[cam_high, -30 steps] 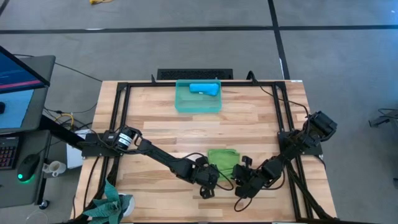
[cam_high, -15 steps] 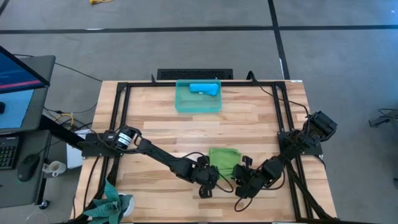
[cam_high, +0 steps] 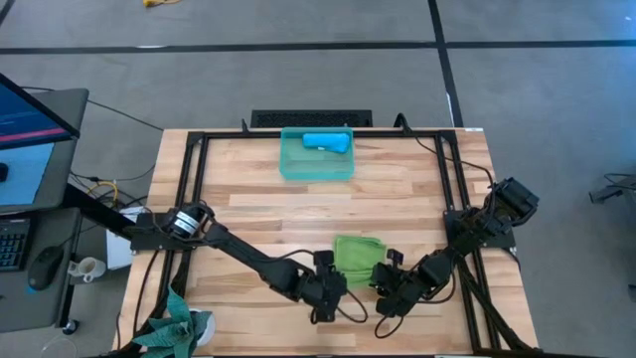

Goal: Roll microfiber towels into tight, uniform cylinder then place into a basket
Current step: Roll the green microfiber cloth

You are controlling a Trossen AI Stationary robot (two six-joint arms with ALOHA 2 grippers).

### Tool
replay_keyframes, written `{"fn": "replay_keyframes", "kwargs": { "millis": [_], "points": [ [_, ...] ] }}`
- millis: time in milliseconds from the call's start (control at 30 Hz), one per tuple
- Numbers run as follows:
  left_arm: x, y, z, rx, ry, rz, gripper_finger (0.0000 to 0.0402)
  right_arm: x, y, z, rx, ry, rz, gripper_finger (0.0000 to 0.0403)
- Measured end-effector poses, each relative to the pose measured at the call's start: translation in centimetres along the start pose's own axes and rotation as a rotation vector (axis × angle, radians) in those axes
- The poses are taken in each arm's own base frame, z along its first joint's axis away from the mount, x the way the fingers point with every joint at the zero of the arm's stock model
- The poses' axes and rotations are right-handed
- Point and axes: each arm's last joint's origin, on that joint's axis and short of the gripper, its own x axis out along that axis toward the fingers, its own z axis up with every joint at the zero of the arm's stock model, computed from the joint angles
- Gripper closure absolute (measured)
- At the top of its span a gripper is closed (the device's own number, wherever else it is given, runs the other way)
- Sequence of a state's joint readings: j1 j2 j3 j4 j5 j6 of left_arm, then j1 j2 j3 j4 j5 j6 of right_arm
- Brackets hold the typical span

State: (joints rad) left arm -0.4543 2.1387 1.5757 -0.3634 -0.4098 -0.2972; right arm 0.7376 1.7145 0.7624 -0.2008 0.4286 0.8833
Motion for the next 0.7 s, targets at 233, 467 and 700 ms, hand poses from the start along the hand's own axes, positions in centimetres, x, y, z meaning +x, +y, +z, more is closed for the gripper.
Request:
{"fn": "replay_keyframes", "kwargs": {
  "millis": [233,467,700],
  "points": [
    [-1.1,-1.3,0.3,0.123,-0.051,-0.029,0.0213,0.0,0.0,0.0,0.001,-0.001,0.002,0.0285],
    [-0.6,-1.0,0.7,0.139,-0.086,-0.09,0.0213,0.0,0.0,0.0,0.002,-0.002,0.004,0.0285],
    [1.6,0.6,-0.8,0.093,-0.119,-0.217,0.0213,0.0,0.0,0.0,0.003,-0.003,0.005,0.0285]
  ]
}}
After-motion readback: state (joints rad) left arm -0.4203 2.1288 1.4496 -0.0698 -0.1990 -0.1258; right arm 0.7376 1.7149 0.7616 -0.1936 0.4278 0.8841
